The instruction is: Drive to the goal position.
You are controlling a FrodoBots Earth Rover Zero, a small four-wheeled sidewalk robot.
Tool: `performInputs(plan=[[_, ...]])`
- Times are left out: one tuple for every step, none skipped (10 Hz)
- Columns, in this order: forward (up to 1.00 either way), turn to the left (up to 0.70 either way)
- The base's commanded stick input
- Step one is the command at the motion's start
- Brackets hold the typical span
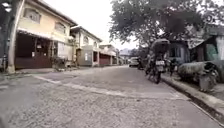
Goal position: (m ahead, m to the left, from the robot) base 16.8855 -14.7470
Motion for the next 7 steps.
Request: performInputs(plan=[[1.0,0.0],[1.0,0.0],[1.0,0.0],[1.0,0.0],[1.0,0.0],[1.0,0.0],[1.0,0.0]])
